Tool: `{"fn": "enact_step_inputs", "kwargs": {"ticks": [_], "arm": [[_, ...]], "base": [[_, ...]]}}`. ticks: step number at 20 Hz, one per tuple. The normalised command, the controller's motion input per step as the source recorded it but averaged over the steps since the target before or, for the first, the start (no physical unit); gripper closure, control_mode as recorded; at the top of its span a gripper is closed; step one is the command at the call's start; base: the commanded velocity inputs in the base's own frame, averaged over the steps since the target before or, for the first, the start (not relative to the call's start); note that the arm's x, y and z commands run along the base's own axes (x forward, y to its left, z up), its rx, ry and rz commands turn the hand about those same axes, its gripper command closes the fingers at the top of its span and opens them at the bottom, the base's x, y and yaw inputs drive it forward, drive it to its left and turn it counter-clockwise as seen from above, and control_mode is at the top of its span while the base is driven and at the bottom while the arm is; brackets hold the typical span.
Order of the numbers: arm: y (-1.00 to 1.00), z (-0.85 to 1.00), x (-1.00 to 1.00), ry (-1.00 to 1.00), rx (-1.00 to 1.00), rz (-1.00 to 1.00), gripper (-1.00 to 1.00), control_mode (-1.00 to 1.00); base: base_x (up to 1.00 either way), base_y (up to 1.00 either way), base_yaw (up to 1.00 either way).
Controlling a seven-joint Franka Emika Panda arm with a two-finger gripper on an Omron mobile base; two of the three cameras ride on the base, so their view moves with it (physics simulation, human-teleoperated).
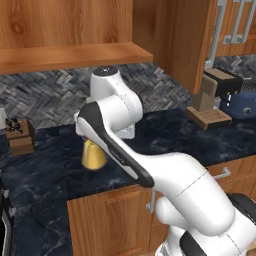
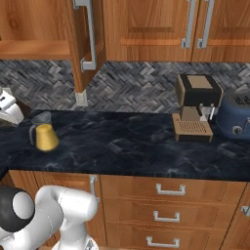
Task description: There is a tray on the dining counter. Grab the cup, mug, and pitcher and place them on the tray. The pitcher may be placed next to the tray if it cannot fit the tray.
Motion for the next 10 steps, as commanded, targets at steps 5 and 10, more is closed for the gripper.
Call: {"fn": "enact_step_inputs", "kwargs": {"ticks": [5, 10], "arm": [[0.09, -0.20, 0.13, 0.01, -0.01, -0.31, -1.00, -1.00], [0.16, -0.24, 0.04, 0.00, -0.02, -0.23, -1.00, -1.00]], "base": [[0.00, 0.00, 0.00], [0.00, 0.00, 0.00]]}}
